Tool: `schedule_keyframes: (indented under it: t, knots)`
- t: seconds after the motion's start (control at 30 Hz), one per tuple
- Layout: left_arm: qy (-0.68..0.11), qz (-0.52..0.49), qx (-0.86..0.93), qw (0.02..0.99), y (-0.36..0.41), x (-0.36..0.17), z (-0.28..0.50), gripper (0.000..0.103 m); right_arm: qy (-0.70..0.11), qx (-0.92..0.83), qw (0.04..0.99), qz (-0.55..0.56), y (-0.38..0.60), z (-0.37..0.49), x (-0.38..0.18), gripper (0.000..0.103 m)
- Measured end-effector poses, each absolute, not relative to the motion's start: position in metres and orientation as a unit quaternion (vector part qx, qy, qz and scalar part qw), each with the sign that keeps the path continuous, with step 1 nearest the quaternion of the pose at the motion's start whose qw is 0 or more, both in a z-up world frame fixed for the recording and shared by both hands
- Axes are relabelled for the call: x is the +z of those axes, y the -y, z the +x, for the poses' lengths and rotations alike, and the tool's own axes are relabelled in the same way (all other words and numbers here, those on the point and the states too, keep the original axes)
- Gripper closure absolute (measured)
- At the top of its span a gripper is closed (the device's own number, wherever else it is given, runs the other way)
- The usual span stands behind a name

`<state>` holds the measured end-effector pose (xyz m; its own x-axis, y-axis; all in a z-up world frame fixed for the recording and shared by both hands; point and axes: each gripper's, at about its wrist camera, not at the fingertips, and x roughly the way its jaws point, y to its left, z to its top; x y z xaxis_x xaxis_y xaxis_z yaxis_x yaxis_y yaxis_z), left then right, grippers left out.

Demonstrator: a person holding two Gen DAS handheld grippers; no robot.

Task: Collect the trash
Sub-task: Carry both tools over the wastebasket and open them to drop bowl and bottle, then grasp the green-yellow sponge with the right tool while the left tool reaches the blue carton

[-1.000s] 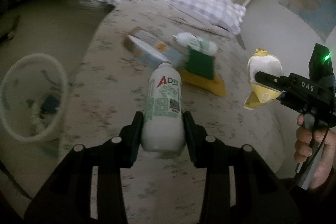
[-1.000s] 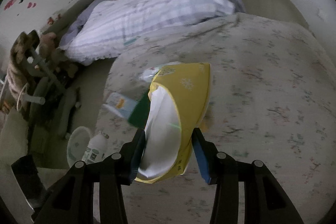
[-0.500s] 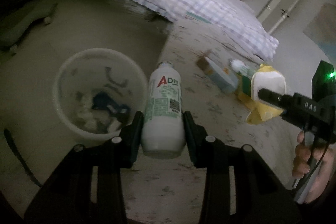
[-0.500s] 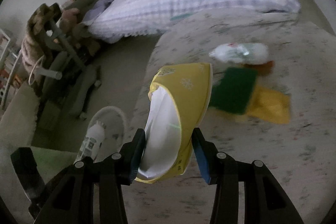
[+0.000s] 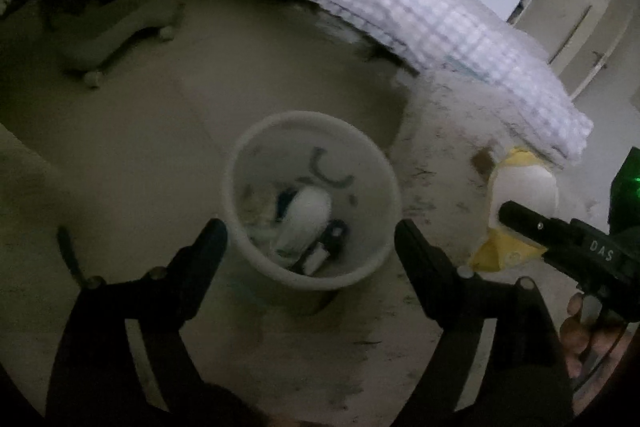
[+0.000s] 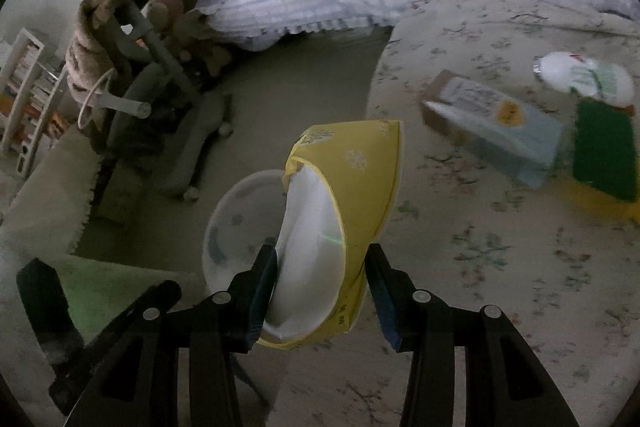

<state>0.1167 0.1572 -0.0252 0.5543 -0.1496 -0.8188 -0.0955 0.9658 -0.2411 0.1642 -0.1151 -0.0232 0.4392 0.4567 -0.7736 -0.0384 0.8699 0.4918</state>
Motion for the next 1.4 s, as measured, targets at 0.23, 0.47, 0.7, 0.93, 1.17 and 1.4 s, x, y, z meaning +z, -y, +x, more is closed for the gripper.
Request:
schedule_keyframes:
  t: [0.23,0.47,0.7,0.93,1.17,1.4]
  knots:
    - [-0.487,-0.113,0.025,0.866,-0.174,-0.029,0.111,0.017,-0.494,0.175,0.832,0.182,0.089,0.17,-0.023,0.056]
    - [-0.492,-0.104,0.047,0.863,-0.187,-0.029,0.105,0.015,-0.489,0.202,0.833,0.164,0.059,0.18,-0.032,0.055]
    - [-0.491,-0.101,0.062,0.863,-0.196,-0.029,0.101,0.014,-0.486,0.221,0.83,0.164,0.043,0.188,-0.04,0.028]
    - [-0.487,-0.09,0.069,0.866,-0.195,-0.027,0.097,0.008,-0.48,0.215,0.832,0.175,0.054,0.186,-0.033,0.026]
    - [-0.487,-0.098,0.055,0.866,-0.188,-0.022,0.096,0.006,-0.481,0.181,0.843,0.16,0.076,0.173,-0.019,0.026]
    - [-0.492,-0.109,0.034,0.863,-0.168,-0.018,0.097,0.004,-0.47,0.126,0.865,0.121,0.113,0.16,-0.004,0.026]
